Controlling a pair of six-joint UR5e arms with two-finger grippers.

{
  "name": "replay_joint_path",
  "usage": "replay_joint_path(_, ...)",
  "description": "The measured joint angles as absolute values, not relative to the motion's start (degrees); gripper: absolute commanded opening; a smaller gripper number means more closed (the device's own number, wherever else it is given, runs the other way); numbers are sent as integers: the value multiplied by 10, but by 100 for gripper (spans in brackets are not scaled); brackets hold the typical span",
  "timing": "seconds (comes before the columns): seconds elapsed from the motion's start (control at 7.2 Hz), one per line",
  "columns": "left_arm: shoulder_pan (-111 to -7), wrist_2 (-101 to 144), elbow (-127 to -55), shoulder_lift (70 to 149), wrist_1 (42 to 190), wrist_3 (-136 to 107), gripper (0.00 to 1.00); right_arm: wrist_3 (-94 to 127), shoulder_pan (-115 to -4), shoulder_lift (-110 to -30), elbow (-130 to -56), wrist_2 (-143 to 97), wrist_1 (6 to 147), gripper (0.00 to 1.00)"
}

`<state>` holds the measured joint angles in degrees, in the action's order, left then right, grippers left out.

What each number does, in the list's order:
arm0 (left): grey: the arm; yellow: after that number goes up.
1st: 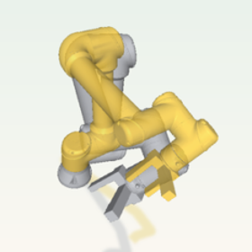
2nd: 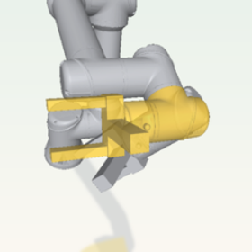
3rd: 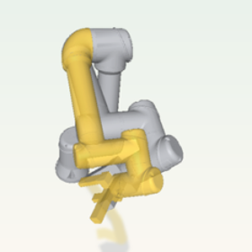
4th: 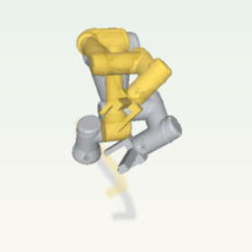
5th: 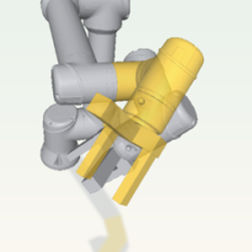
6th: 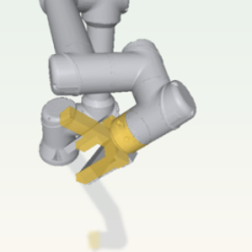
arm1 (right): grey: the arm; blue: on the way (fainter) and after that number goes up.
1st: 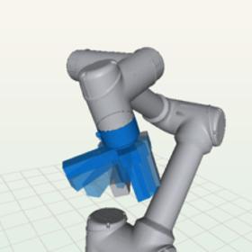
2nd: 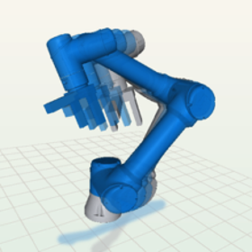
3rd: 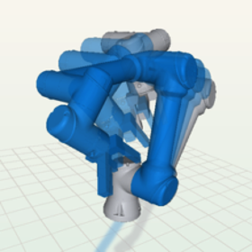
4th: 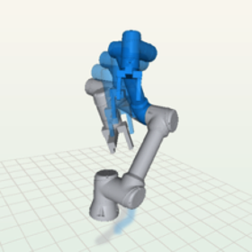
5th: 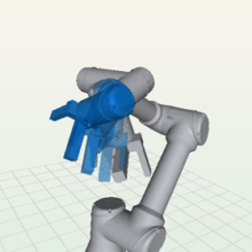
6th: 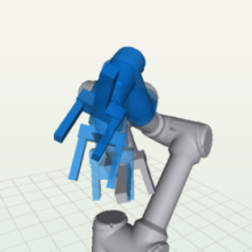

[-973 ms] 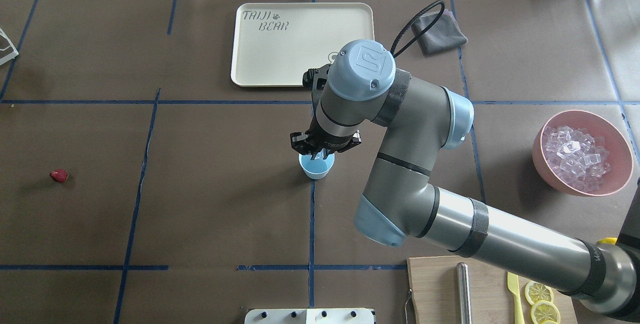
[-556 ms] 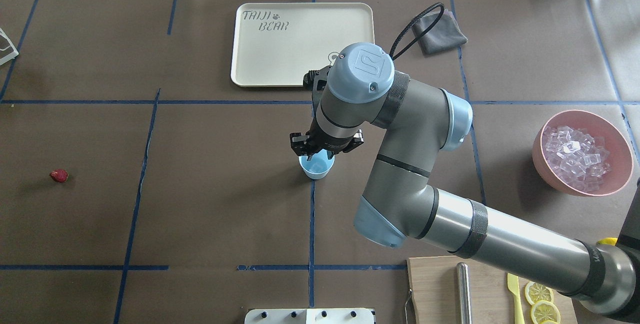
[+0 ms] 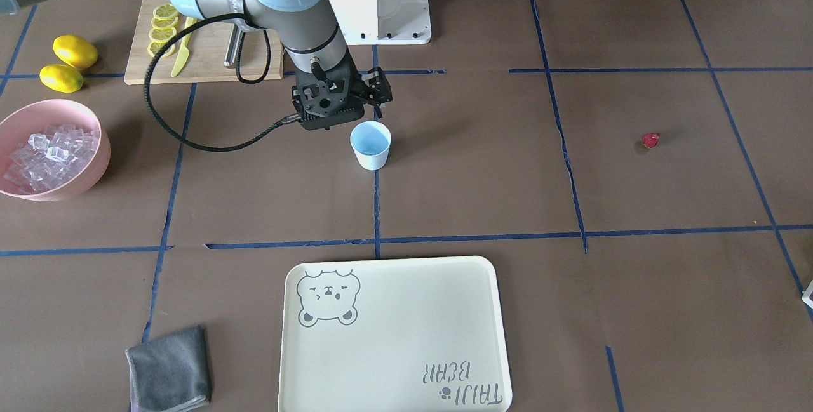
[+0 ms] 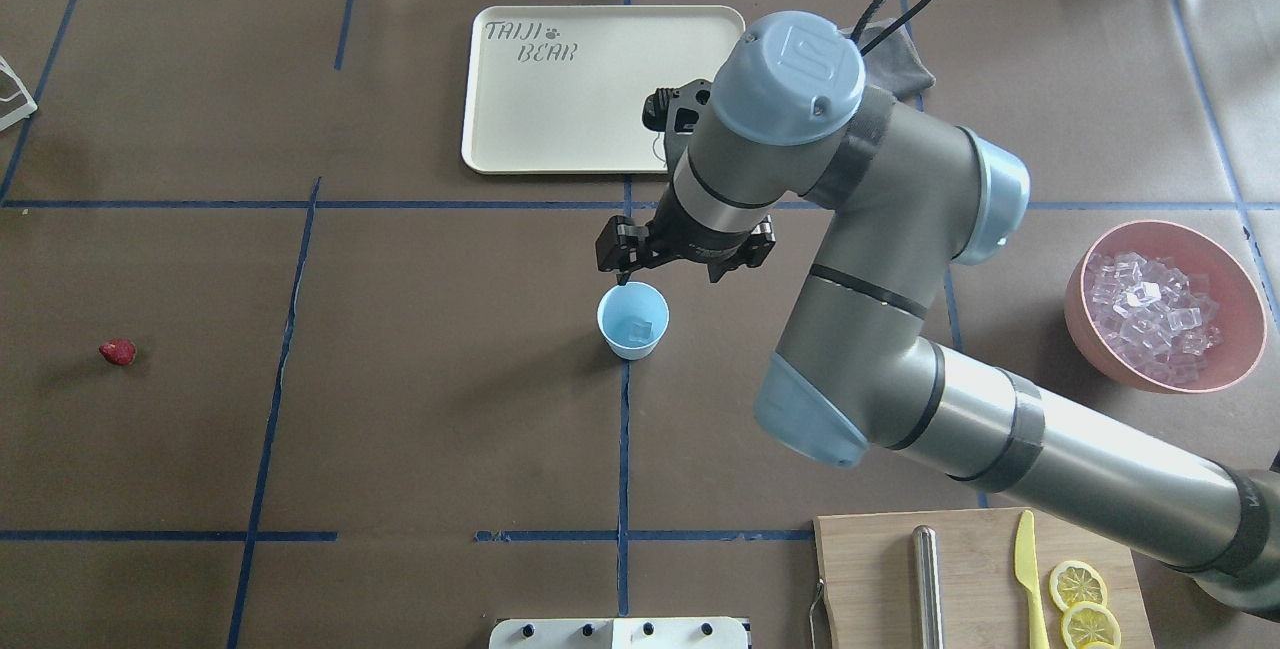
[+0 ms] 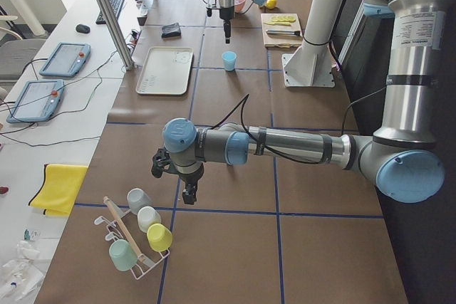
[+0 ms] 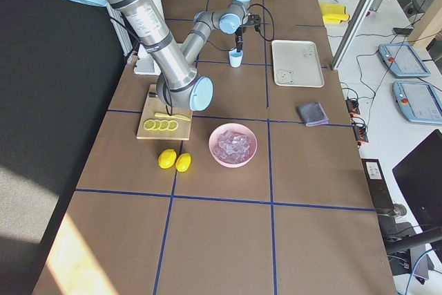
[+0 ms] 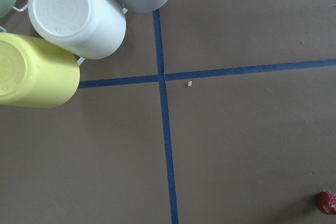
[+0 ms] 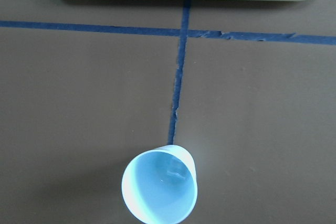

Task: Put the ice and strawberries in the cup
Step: 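Move the right gripper back over the pink bowl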

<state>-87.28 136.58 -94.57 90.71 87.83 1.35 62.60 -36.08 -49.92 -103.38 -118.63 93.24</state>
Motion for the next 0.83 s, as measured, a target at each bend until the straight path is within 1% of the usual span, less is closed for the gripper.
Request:
replay_joint_path(0.28,-873,1366,-947,907,881,13,100,529,-419,-574,-1133,-1199,997,99)
replay_joint_path(0.42,-873,1367,-948,907,882,13,100,465,-444,-602,-1158,-1200,1024,99)
replay_joint_path(0.83,-873,1382,-952,907,882,12,100,271,-535,-696,-1175,-1219,1045,99)
